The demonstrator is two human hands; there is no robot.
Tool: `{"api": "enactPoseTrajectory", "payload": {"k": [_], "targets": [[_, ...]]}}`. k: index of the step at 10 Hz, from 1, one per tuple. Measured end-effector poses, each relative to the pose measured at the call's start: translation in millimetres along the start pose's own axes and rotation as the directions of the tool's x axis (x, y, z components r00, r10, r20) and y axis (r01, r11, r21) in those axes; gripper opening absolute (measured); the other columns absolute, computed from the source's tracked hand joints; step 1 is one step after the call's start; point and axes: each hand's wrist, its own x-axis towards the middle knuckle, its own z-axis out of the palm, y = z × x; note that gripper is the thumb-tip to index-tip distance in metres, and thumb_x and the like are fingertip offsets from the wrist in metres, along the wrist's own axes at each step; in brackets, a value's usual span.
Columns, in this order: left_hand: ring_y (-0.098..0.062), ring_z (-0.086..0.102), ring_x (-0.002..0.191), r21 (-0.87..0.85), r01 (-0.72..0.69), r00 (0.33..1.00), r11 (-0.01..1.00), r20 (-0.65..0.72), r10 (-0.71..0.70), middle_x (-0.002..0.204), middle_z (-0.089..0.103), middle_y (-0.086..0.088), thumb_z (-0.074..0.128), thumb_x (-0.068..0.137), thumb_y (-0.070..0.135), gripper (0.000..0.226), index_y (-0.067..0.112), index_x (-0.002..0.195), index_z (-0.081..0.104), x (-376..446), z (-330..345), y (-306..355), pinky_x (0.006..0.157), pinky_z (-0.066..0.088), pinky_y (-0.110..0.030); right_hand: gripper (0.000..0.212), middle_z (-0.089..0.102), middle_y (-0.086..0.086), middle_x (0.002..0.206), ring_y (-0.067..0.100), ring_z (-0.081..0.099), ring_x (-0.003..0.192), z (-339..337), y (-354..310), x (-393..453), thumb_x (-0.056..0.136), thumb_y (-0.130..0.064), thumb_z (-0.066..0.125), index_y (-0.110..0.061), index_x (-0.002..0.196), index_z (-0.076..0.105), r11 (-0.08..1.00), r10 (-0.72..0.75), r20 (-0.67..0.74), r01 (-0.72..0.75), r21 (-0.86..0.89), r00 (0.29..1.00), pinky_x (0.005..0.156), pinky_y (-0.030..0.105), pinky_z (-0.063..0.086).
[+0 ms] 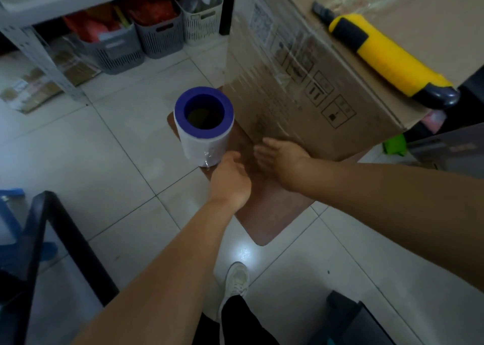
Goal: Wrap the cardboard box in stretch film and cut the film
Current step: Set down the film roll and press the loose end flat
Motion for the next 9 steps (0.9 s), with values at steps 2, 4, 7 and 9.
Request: {"api": "enactPoseTrajectory", "payload": {"k": [2, 4, 7, 9], "targets": [[-0.022, 0.057, 0.114, -0.008, -0.012, 1.0, 1.0, 0.0, 0.012, 0.122, 0.061, -0.003, 0.045, 0.097, 0.02, 0.043, 0.014, 0.14, 0.038, 1, -1, -2, 0.1, 0.043, -0.037, 0.068, -0.015, 0.005, 0.161, 0.02, -0.012, 0.149, 2, 14, -2, 0.101, -0.039, 0.025, -0.013, 0.152, -0.012, 0.994, -0.016, 0.092, 0.026, -0.109, 0.996, 0.119, 0.04, -0.006], [-0.019, 0.054, 0.118, -0.019, -0.034, 0.999, 0.999, 0.038, 0.035, 0.13, 0.056, -0.005, 0.048, 0.097, 0.024, 0.048, 0.014, 0.142, 0.034, -3, -4, 0, 0.103, 0.041, -0.032, 0.074, -0.015, 0.007, 0.161, 0.024, -0.013, 0.148, -8, 16, -7, 0.098, -0.04, 0.031, -0.012, 0.153, -0.01, 1.0, 0.005, 0.025, -0.005, -0.017, 1.0, 0.118, 0.044, -0.009], [-0.018, 0.056, 0.115, -0.002, -0.045, 0.999, 0.999, 0.013, 0.045, 0.125, 0.06, -0.003, 0.048, 0.097, 0.025, 0.046, 0.014, 0.141, 0.036, -3, -5, 0, 0.098, 0.042, -0.029, 0.076, -0.01, 0.012, 0.161, 0.026, -0.006, 0.149, -5, 13, -1, 0.098, -0.03, 0.041, -0.006, 0.153, -0.005, 0.969, 0.048, 0.043, -0.057, 0.242, 0.998, 0.118, 0.044, -0.002], [-0.021, 0.057, 0.111, 0.038, -0.05, 0.999, 0.998, -0.007, 0.051, 0.12, 0.061, -0.004, 0.048, 0.097, 0.021, 0.041, 0.014, 0.137, 0.04, -7, -5, 4, 0.091, 0.041, -0.027, 0.054, -0.02, -0.02, 0.157, -0.001, -0.018, 0.144, 4, -15, -17, 0.102, -0.025, 0.01, -0.038, 0.152, -0.003, 0.925, 0.119, 0.034, -0.123, 0.36, 0.992, 0.118, 0.028, -0.01]]}}
